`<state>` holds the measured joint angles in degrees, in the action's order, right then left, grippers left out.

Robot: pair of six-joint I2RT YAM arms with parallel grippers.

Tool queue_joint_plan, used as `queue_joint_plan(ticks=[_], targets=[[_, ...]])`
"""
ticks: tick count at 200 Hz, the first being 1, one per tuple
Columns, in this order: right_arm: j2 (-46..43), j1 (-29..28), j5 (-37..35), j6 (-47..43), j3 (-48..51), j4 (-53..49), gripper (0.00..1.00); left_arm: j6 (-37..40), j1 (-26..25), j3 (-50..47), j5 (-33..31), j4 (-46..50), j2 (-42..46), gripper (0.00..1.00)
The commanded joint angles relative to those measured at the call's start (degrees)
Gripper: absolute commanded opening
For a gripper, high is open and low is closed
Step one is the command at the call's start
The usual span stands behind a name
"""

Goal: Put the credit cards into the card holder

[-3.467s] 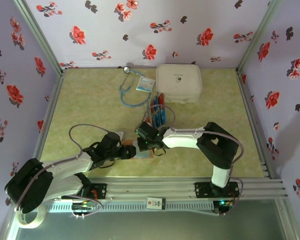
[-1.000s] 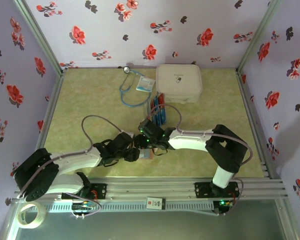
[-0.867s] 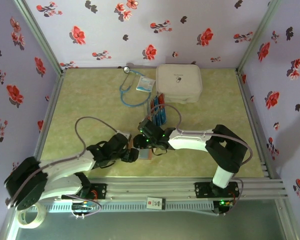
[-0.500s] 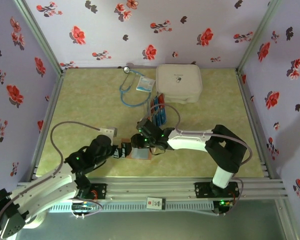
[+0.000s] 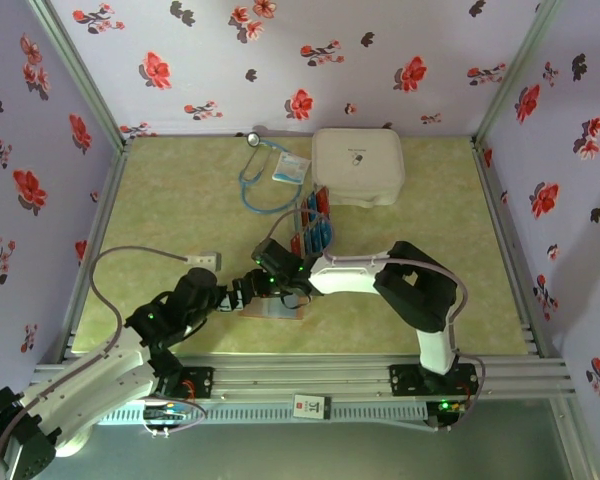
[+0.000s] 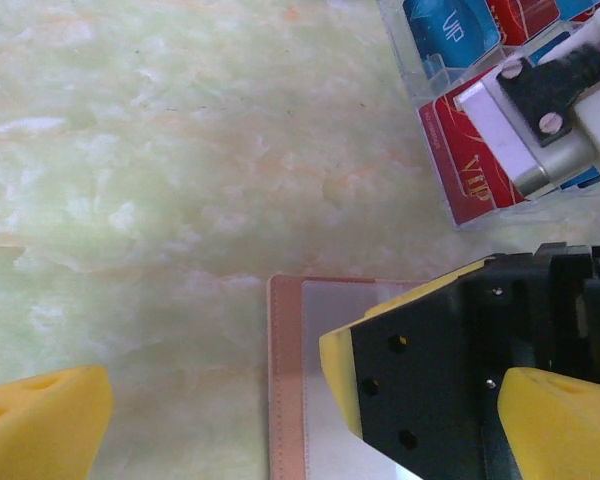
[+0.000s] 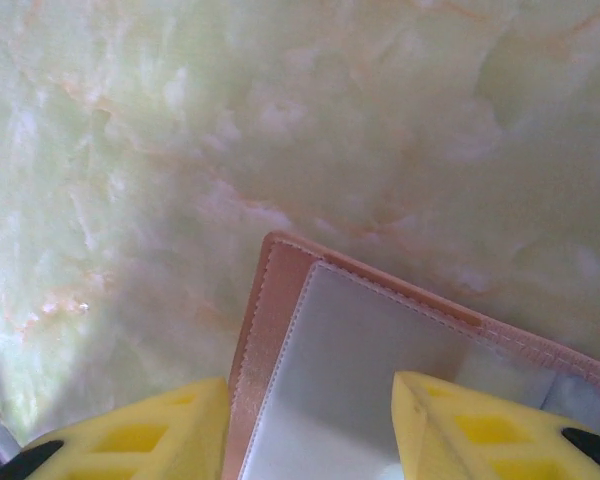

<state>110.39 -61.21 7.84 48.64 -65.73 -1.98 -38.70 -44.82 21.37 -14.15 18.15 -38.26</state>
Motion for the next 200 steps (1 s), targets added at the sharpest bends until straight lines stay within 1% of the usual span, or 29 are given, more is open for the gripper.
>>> queue_joint_plan(ticks=[1,17,46,74,100,119,152,183,200], targets=[[-1.4,-0.8,0.6,-0.8,-1.4,-2.1,0.47,-1.0,0.5,0.2,-0.2,-0.7,-0.4,1.0],[-4.6,-0.7,-0.1,-1.8,-0.9,-3.6,0.48,-1.2,0.7,0.3,0.1,-0.8,-1.1,1.0],[-12.1,-0.4,-3.4,-3.9,1.2,-7.8,0.51,-1.6,0.6,0.6,0.3,-1.2,-3.2,1.0],[-18.6,0.1,-8.5,-5.3,5.3,-14.4,0.51,-1.7,0.7,1.3,1.1,-1.7,-5.9,1.0],[-23.8,0.3,-14.7,-5.9,9.3,-20.6,0.51,-1.6,0.8,2.2,2.2,-2.4,-9.3,1.0],[-27.0,0.5,-18.3,-6.1,12.4,-23.3,0.51,-1.5,0.7,3.1,2.7,-2.8,-12.1,1.0],[-28.1,2.1,-18.3,-6.0,16.2,-22.8,0.51,-1.0,0.8,4.7,3.6,-3.5,-16.8,1.0],[-25.7,2.6,-16.7,-5.9,17.6,-20.2,0.49,-0.6,0.8,5.7,4.5,-4.5,-19.8,1.0],[-23.9,2.9,-16.1,-5.8,17.7,-18.8,0.46,-0.5,0.8,6.1,4.9,-5.1,-21.2,1.0]])
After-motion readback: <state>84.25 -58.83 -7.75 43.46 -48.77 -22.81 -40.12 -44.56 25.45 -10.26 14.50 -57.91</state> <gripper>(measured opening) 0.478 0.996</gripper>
